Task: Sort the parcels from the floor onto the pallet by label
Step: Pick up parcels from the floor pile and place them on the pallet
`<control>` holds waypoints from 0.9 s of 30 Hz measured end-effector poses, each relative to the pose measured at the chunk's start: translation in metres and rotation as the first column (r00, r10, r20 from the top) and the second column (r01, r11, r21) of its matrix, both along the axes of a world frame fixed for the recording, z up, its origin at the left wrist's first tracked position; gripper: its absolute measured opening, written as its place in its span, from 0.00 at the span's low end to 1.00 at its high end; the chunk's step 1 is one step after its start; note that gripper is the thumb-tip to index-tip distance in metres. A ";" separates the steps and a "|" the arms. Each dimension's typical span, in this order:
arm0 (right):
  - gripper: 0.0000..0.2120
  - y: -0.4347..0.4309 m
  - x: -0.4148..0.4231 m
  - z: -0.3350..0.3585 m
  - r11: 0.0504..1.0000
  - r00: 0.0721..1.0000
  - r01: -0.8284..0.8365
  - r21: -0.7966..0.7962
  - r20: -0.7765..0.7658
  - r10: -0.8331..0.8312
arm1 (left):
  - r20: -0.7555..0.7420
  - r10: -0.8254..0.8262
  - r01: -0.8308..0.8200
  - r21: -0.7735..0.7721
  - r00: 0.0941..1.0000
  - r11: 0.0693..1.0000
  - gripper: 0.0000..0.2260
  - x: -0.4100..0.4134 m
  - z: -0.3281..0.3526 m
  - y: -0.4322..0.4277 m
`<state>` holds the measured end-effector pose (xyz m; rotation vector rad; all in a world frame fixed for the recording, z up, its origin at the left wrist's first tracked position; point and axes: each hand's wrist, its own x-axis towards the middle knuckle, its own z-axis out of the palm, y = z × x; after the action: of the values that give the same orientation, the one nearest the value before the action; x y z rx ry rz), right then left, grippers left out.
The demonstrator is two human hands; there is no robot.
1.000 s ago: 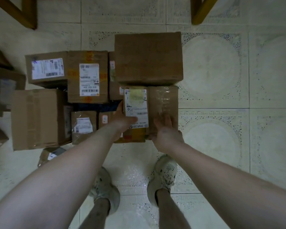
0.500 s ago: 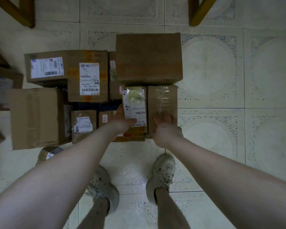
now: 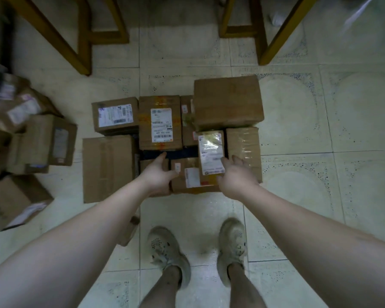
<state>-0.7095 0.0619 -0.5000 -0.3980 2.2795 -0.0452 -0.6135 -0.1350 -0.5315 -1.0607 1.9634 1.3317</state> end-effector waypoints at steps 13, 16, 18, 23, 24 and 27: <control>0.30 -0.071 0.117 0.032 0.987 0.981 -0.131 -0.098 0.128 0.143 | 0.084 0.258 -0.229 -0.259 0.962 0.938 0.33 0.169 0.069 -0.066; 0.30 -0.081 0.137 0.022 0.983 0.974 -0.146 -0.108 0.158 0.162 | 0.097 0.295 -0.263 -0.255 0.950 0.931 0.32 0.201 0.064 -0.074; 0.30 -0.087 0.149 0.013 0.986 0.972 -0.136 -0.099 0.179 0.152 | 0.127 0.298 -0.258 -0.257 0.946 0.931 0.32 0.220 0.054 -0.082; 0.29 -0.103 0.182 -0.014 0.994 0.966 -0.090 -0.062 0.237 0.102 | 0.181 0.252 -0.207 -0.234 0.951 0.950 0.32 0.256 0.021 -0.112; 0.29 -0.107 0.188 -0.019 0.995 0.966 -0.085 -0.043 0.243 0.093 | 0.186 0.234 -0.191 -0.225 0.954 0.955 0.32 0.261 0.014 -0.119; 0.28 -0.125 0.209 -0.035 1.000 0.967 -0.013 0.026 0.253 0.006 | 0.202 0.149 -0.117 -0.161 0.968 0.980 0.32 0.274 -0.009 -0.147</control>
<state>-0.5002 -0.0628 -0.5349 -0.3672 2.0236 -0.0568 -0.3398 -0.2820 -0.5403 -1.3685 1.8801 1.1000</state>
